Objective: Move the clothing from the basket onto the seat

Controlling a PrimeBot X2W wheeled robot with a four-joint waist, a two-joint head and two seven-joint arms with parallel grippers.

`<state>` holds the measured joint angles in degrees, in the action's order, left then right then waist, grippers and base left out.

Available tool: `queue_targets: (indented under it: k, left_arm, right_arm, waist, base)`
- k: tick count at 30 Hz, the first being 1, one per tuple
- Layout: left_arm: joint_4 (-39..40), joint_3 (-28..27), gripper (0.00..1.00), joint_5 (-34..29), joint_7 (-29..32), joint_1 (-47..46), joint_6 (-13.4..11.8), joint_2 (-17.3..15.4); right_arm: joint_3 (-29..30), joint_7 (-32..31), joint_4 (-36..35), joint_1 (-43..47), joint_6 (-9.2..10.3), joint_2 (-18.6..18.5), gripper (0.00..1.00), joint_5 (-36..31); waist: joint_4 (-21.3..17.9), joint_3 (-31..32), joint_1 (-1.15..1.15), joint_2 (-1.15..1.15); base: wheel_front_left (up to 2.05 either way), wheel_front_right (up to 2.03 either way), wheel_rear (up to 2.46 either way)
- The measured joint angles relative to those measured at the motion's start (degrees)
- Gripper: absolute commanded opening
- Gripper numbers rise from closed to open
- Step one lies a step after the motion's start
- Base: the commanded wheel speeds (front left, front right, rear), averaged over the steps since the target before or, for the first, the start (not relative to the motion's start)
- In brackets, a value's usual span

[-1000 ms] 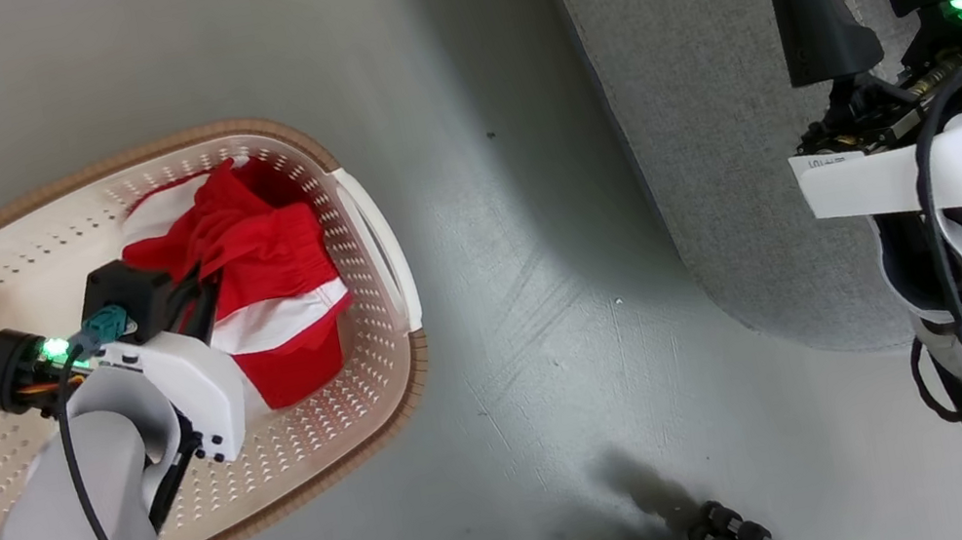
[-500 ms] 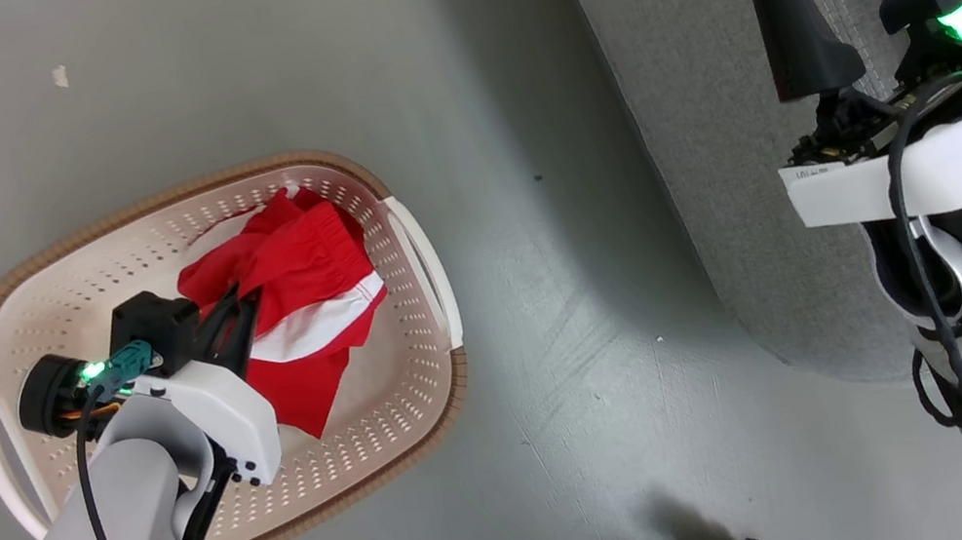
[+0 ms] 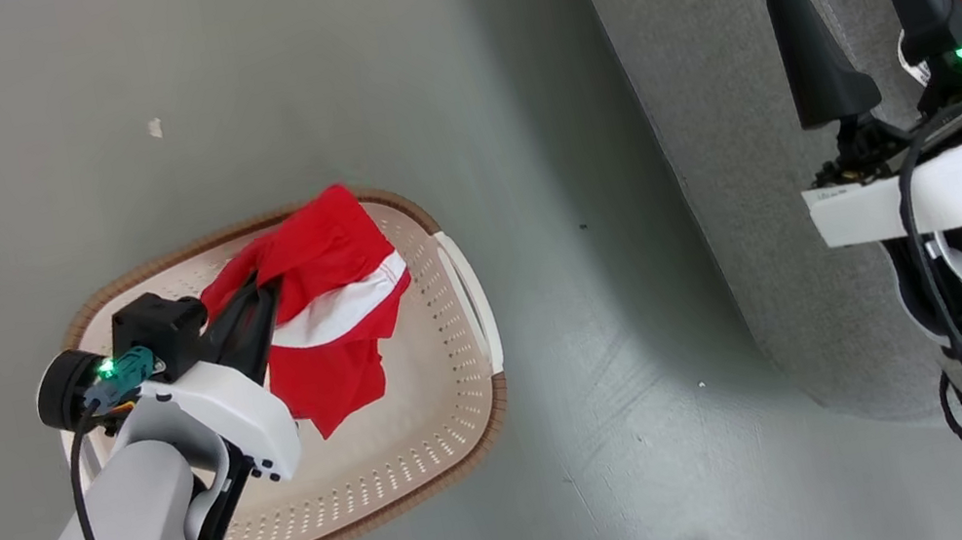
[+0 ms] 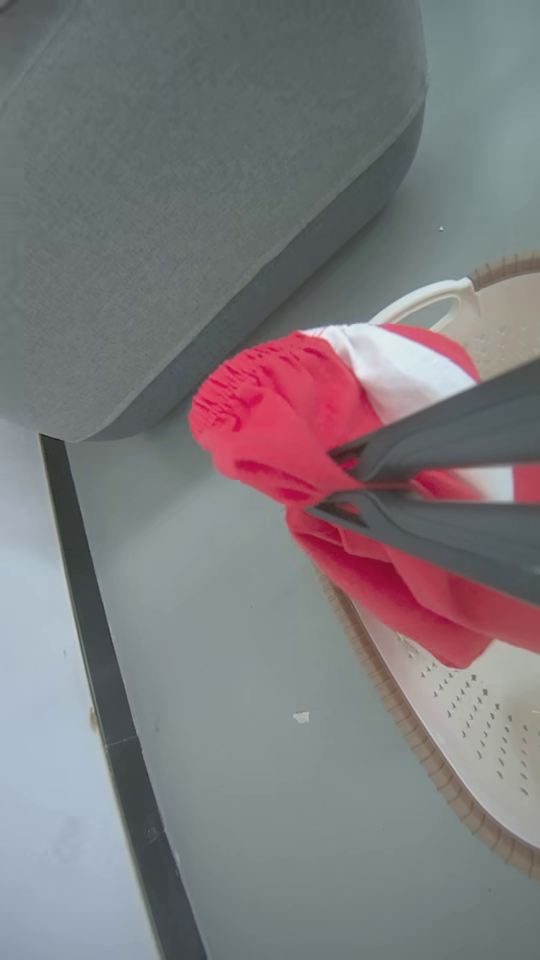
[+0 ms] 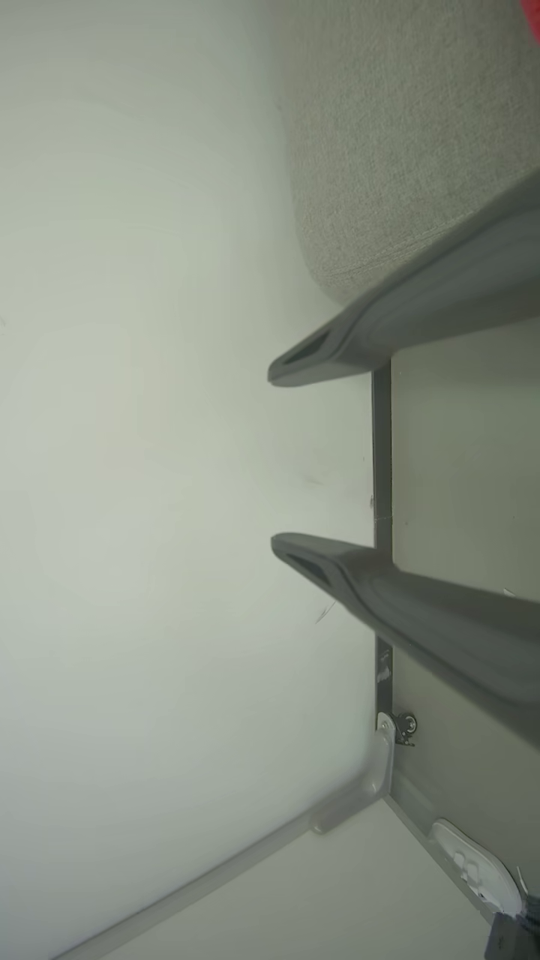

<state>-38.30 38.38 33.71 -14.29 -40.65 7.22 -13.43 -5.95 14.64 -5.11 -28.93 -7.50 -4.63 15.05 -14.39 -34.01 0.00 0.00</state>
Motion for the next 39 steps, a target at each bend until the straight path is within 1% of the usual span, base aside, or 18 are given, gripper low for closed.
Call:
queue_targets:
  k: [6,13,24,31,39]
  left_arm:
    - [3.7,-3.2,0.00,0.0,0.0,1.7,0.0,0.1]
    - [7.5,-6.0,0.00,0.0,0.0,4.9,0.0,0.8]
    - [12.8,-8.1,0.00,-1.1,0.0,7.5,0.0,2.5]
    - [15.4,-8.9,0.00,-1.2,0.0,8.5,0.0,2.5]
    - [16.9,-9.2,0.00,-2.2,0.0,8.5,0.0,2.5]
  right_arm:
    - [0.3,0.0,0.6,1.8,0.00,-1.1,1.00,0.0]
    - [0.2,0.0,1.7,2.0,0.00,-2.8,1.00,0.0]
    - [-0.8,0.0,3.4,4.2,0.00,-4.3,1.00,0.4]
    - [-4.0,0.0,4.3,6.6,0.00,-5.1,1.00,0.7]
    - [-6.4,0.0,5.8,7.6,0.00,-6.3,1.00,2.1]
  waist:
    - [1.4,2.6,0.00,0.00]
    - [3.1,5.7,0.00,0.00]
    - [5.9,10.6,0.00,0.00]
    - [7.6,13.7,0.00,0.00]
    - [9.5,16.9,0.00,0.00]
  base:
    - [0.00,0.00,0.00]
    - [0.00,0.00,0.00]
    - [0.00,0.00,0.00]
    - [0.00,0.00,0.00]
    - [0.00,0.00,0.00]
